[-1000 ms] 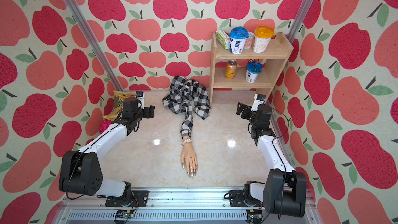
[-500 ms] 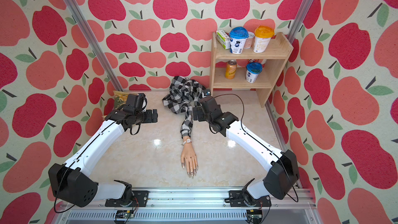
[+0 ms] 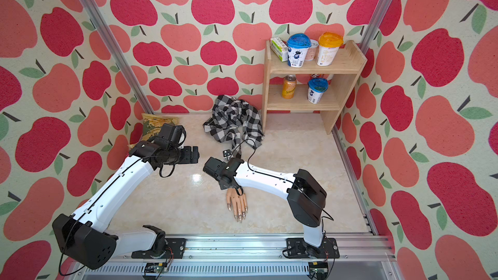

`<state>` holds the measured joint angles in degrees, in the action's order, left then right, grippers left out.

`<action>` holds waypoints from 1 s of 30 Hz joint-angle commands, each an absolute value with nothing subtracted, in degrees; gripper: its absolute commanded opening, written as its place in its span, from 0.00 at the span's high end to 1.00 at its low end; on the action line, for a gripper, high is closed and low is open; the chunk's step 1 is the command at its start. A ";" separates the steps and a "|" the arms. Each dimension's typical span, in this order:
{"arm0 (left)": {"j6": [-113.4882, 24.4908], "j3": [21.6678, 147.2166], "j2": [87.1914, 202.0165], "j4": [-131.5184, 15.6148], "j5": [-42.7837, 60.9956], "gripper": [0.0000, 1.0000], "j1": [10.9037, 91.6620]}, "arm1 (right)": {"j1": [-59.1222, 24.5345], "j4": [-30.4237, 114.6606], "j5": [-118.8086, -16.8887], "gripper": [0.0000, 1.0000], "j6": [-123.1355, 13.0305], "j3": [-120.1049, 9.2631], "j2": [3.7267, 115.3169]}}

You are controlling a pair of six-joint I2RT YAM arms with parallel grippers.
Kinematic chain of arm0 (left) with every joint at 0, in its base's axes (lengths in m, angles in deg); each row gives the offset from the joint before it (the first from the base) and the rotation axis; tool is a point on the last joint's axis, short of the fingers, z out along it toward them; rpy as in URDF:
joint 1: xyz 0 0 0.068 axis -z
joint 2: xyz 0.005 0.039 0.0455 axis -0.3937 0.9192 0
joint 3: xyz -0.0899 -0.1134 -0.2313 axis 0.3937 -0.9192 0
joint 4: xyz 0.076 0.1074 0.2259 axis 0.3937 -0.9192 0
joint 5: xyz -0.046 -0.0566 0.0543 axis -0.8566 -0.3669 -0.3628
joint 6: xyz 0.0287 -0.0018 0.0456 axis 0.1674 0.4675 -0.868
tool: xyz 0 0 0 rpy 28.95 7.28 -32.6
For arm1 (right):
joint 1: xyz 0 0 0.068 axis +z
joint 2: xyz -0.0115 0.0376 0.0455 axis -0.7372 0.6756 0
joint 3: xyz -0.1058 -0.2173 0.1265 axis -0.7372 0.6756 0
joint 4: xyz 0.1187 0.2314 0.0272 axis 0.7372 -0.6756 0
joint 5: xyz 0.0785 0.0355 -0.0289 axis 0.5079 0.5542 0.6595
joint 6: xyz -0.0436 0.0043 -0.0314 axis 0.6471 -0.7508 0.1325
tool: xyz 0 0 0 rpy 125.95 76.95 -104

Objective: Take off the watch
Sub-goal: Adjust the hand at the center of the board.

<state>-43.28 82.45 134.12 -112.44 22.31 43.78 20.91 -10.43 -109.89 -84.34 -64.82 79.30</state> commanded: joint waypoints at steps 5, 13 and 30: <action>-43.24 80.82 131.14 -113.51 17.38 0.02 41.32 | 22.55 -16.38 -107.40 0.07 -90.81 -74.70 89.46; -43.98 78.89 130.76 -111.25 13.72 0.02 39.58 | 20.94 -17.71 -106.30 0.10 -94.61 -71.57 90.22; -43.87 77.68 131.29 -109.42 11.84 0.01 39.43 | 21.48 -16.93 -100.09 0.24 -96.51 -68.76 92.07</action>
<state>-43.30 78.38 131.30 -110.32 12.80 39.72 20.97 -15.34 -101.85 -95.42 -69.06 90.86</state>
